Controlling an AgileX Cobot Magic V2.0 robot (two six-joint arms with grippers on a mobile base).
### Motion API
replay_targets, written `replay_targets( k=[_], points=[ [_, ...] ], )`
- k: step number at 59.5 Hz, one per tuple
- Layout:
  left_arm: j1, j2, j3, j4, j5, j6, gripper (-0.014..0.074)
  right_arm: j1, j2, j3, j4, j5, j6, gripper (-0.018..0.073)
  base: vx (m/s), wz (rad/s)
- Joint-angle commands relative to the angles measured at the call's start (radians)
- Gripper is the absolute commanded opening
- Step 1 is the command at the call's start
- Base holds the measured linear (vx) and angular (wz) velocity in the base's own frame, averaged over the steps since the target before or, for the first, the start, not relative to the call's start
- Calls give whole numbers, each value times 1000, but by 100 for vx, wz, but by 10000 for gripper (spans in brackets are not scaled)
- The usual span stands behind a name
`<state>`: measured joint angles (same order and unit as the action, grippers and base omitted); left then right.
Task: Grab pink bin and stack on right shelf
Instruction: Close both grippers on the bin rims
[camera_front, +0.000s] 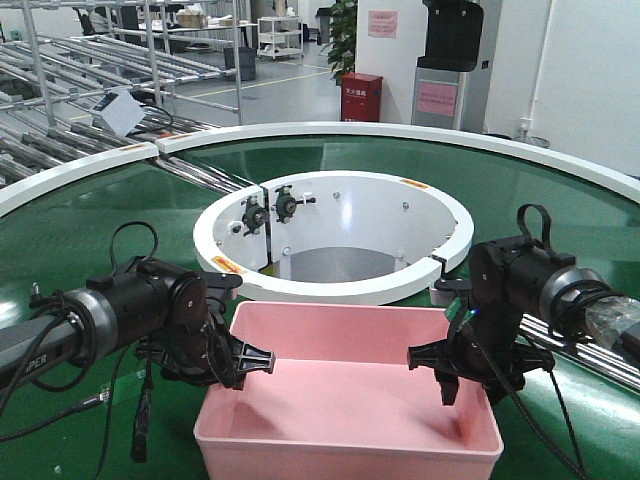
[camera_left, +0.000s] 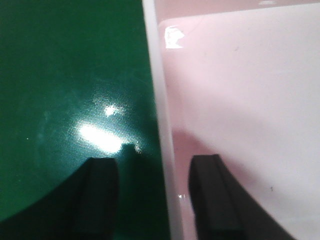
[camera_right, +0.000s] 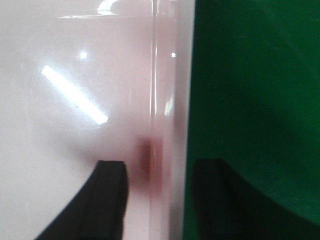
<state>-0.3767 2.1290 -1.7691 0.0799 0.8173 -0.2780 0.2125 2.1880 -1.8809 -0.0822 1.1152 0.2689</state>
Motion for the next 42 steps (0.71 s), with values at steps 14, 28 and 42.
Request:
replay_targets(
  k=[14,28,42],
  points=[
    [-1,-63,-33,0,-48,-10,143,-4,-62,-33,-11,-24,0,88,0,0],
    [-1,-80,-33,0,-24,-10,70,-4,-79,-33,16,-26,5,4,0,0],
    [-3,-250,-33,0,61,-15,66,2,-213,-33,6,22,40,1,0,0]
  ],
)
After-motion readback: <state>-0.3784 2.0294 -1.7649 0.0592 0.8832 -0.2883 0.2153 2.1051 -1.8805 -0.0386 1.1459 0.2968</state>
